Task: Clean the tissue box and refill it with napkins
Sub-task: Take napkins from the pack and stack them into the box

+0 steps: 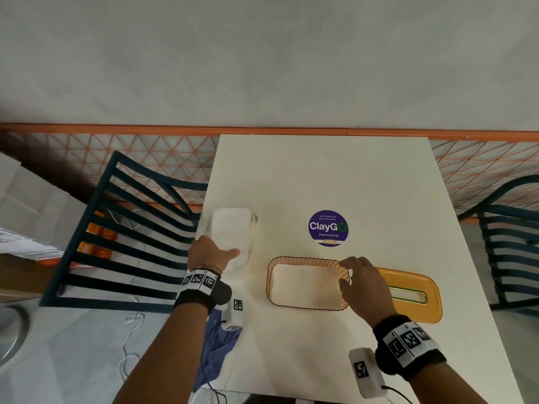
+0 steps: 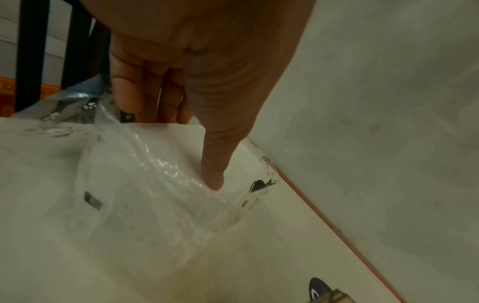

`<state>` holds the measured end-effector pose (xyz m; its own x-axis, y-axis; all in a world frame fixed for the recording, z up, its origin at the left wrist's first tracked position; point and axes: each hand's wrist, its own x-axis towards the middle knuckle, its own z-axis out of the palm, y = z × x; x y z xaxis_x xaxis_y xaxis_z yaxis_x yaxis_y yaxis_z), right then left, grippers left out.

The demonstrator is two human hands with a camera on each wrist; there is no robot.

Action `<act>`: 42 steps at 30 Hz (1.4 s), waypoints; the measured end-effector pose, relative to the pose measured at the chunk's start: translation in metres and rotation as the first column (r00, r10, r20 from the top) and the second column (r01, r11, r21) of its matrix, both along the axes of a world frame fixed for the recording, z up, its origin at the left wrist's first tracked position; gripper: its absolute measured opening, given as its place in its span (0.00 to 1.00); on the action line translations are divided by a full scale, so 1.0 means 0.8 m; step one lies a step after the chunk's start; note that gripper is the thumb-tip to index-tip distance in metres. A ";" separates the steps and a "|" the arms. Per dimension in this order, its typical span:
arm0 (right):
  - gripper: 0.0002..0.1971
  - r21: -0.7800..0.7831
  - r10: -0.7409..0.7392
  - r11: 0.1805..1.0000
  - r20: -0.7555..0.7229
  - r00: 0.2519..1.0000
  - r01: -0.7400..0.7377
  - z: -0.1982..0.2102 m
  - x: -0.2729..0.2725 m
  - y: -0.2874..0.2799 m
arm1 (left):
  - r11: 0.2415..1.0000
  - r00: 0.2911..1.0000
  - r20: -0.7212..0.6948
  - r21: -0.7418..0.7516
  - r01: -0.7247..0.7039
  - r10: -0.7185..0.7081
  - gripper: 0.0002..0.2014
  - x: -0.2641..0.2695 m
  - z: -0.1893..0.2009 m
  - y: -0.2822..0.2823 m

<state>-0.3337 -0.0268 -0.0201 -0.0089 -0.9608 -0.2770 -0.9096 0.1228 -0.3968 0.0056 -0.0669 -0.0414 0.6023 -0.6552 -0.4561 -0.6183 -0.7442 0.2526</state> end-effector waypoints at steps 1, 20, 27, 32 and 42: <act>0.20 0.004 0.001 1.000 0.000 1.000 -0.001 0.001 -0.001 0.000 | 1.000 1.000 -0.015 0.012 -0.014 0.014 0.52 0.001 0.001 -0.001; 0.21 -0.031 -0.024 0.999 -0.002 1.000 0.024 0.014 0.002 0.006 | 0.946 0.901 -0.407 -0.208 -0.248 0.147 0.24 0.008 0.005 0.001; 0.17 -0.073 0.033 0.997 0.262 0.965 -0.015 0.054 0.032 -0.003 | 0.812 0.340 -0.922 -0.053 -0.582 0.183 0.20 0.016 0.075 0.022; 0.10 -0.076 0.094 0.995 0.612 0.785 -0.060 0.122 0.072 0.006 | 0.827 0.035 -0.997 0.039 -0.560 0.072 0.24 -0.012 0.113 0.054; 0.14 -0.229 0.110 0.972 0.606 0.788 0.041 0.171 0.077 0.019 | 0.864 0.000 -0.983 -0.160 -0.477 -0.183 0.20 -0.112 0.173 0.077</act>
